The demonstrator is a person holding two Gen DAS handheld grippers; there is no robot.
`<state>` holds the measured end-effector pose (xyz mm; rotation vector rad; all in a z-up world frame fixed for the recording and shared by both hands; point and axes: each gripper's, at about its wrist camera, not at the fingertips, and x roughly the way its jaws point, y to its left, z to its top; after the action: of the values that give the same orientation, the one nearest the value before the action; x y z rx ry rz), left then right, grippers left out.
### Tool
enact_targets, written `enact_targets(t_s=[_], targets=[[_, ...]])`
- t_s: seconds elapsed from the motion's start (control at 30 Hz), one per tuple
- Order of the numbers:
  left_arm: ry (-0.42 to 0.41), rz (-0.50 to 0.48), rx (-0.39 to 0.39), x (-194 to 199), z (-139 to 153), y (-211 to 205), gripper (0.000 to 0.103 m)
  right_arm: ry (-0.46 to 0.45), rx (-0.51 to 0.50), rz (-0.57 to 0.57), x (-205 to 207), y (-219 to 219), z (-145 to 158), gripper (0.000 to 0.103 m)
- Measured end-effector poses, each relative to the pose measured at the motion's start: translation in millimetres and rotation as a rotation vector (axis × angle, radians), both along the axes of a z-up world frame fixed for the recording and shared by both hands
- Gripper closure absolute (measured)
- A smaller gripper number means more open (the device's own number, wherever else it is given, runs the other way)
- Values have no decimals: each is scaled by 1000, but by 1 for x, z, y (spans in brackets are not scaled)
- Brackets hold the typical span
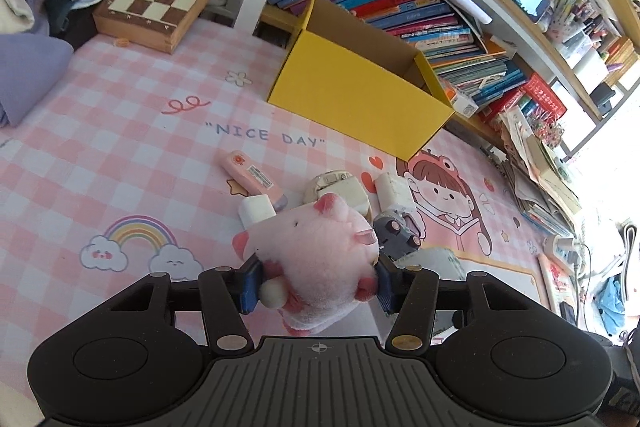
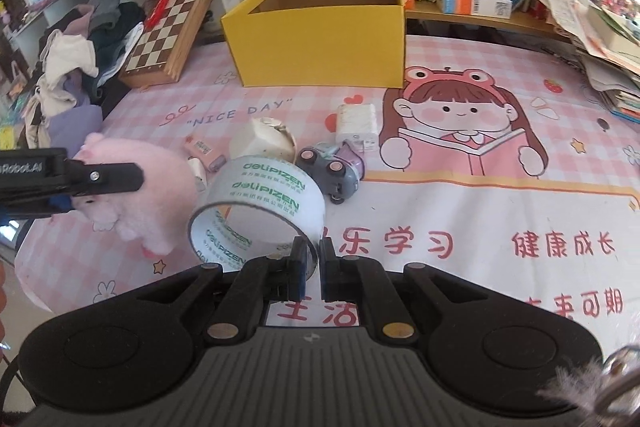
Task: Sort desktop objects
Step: 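Lift the pink pig with the left gripper while the right gripper lifts the tape roll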
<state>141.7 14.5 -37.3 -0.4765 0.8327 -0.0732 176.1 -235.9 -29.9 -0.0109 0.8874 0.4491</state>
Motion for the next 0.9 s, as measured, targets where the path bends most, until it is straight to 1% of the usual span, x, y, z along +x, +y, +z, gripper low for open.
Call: enact_targets(t_s=[0.13,0.37,0.57,0.8,0.9], targets=[[-7,-12,3,-7,2,3,50,-4,1,-26,-9,0,3,97],[-38,-35,13,-21,8,7,50,-36,-11,-46,-28,4,12,97],[-65,-53,21,-34,13,11,50,-39,-21,-69,-41,5,15,97],[-81,-67,24,-41,16,13,50,-59,-20,-88,-50,5,19,97],[-90,-75,28,-43,17,14,50,-60,-34,-88,-51,6,19,97]])
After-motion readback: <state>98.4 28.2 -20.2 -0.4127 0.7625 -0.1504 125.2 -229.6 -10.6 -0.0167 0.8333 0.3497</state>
